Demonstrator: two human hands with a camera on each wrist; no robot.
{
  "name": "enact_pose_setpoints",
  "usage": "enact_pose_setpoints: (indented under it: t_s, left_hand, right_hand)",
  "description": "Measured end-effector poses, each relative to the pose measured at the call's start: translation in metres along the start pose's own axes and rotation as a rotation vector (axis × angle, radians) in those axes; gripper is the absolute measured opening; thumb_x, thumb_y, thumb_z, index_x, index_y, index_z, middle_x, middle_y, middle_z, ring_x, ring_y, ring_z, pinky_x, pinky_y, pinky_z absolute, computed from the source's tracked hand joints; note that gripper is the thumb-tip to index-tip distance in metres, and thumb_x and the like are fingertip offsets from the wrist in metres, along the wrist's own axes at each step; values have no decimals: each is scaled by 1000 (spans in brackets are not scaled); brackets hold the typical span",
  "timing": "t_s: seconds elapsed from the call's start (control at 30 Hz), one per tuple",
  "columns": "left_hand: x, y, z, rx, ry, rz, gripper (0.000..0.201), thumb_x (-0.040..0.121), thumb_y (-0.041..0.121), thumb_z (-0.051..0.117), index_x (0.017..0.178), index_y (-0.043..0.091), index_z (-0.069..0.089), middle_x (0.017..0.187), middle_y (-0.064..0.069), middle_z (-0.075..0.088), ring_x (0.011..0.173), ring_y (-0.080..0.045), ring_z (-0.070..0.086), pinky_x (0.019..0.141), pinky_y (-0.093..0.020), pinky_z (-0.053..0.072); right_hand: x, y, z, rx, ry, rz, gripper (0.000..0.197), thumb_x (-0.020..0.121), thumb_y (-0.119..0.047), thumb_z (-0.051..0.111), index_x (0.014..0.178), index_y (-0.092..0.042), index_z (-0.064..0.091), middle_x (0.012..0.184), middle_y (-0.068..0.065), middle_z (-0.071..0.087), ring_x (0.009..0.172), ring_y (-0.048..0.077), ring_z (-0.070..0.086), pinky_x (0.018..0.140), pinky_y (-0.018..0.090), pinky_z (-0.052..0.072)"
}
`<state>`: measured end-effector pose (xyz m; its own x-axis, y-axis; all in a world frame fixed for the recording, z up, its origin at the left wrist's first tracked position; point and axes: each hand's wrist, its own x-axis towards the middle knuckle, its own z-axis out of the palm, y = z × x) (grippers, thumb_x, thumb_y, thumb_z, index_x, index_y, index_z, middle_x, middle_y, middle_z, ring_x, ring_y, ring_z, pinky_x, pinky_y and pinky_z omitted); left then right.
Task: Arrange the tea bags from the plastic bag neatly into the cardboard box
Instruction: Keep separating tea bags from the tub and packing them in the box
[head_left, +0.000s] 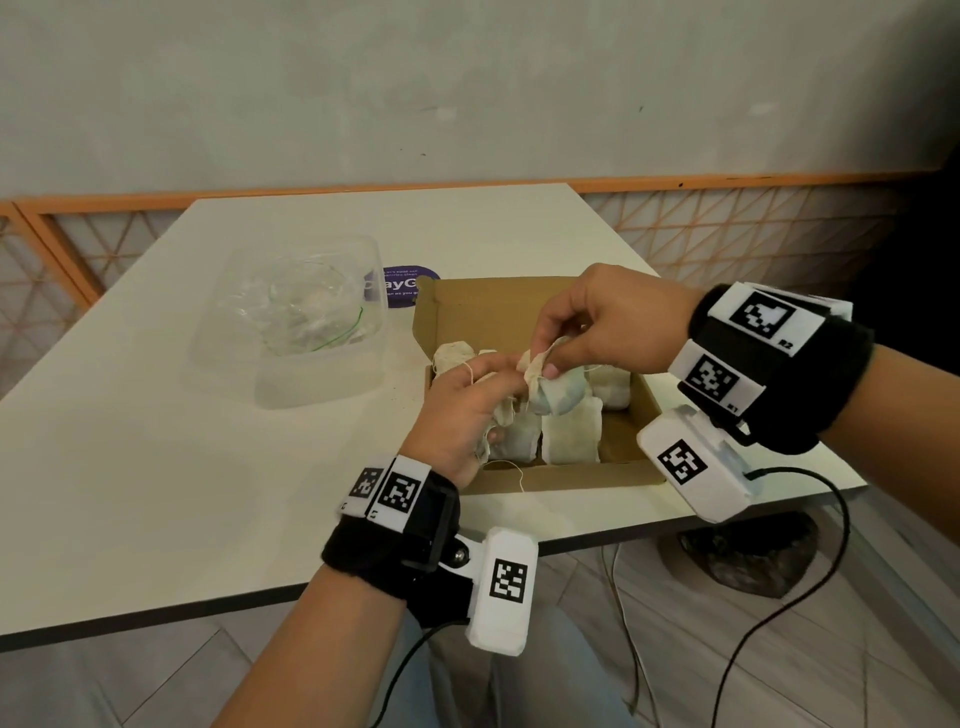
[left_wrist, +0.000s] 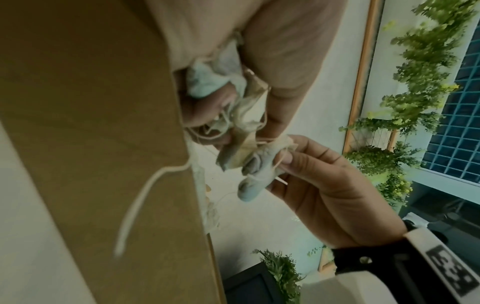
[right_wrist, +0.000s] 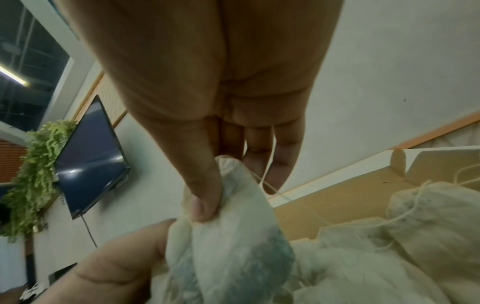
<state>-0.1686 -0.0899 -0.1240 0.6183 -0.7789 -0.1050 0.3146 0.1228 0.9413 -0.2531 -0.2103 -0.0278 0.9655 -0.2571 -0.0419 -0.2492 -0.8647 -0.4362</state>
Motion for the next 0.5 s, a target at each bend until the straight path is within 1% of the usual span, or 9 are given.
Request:
enact_pose_setpoints:
  t_s: [0.03,0.1,0.2,0.27,0.33,0.37,0.4,0.47,0.5]
  left_hand:
    - [0,-1,0,17,-8,-7,9,82,-1,59,85,6,63,66,-7,53,49,-7,48,35,-12,29]
    - [0,-1,-1,30,1,-21,14,85,-2,55,83,8,64,65,-9,51,44,-6,46,34,-12,29]
    - [-1,1,1,-2,27,-7,14,85,-1,57,84,11,66,56,-3,58,39,-4,50,36,-11,35]
    - [0,1,1,-37,66,-10,14,81,2,62,79,14,68,54,-1,60,40,-6,50,38,-14,36]
    - [0,1,-2,-76,101,-14,20,90,1,51,80,13,64,50,0,58,39,-7,44,35,-14,30]
    - [-1,2,-3,-83,94,-7,23,94,0,45,81,12,60,48,2,58,40,-8,46,35,-15,32]
    - [-1,2,-5,-83,72,3,25,96,0,40,80,11,56,48,4,61,41,-7,52,37,-15,38]
    - [-4,6,-4,-79,21,14,22,98,7,42,82,7,57,57,5,67,53,-5,62,50,-17,50]
    - [-5,8,-3,-91,8,6,19,96,14,47,87,4,60,67,0,70,62,-10,66,57,-21,54]
  right_hand:
    - [0,-3,0,-4,-7,-3,14,74,-20,75,74,-32,67,68,-15,62,61,-3,53,64,18,39]
    - [1,-7,1,-6,-10,-16,10,75,-19,74,80,-26,70,76,-8,67,67,2,56,69,21,45]
    - [3,-12,2,-22,19,-39,10,74,-19,75,84,-21,72,87,-1,70,81,12,62,80,30,50]
    - [1,-15,-1,9,45,-60,11,72,-21,76,82,-23,72,91,1,69,86,16,62,83,35,50]
    - [-5,-20,-5,88,69,-91,12,72,-21,77,83,-23,71,91,3,68,85,18,62,81,33,51]
    - [-9,-22,-6,160,64,-110,11,73,-20,76,83,-22,72,90,4,70,83,19,63,79,32,50]
    - [-15,-24,-6,245,39,-128,11,75,-18,75,84,-21,72,88,5,71,83,20,64,78,30,50]
    - [-22,-25,-1,349,-54,-130,10,77,-15,73,86,-20,71,85,1,72,80,14,65,77,24,50]
    - [-23,-23,4,326,-91,-111,10,77,-16,73,86,-20,71,83,-4,71,77,9,63,75,20,48]
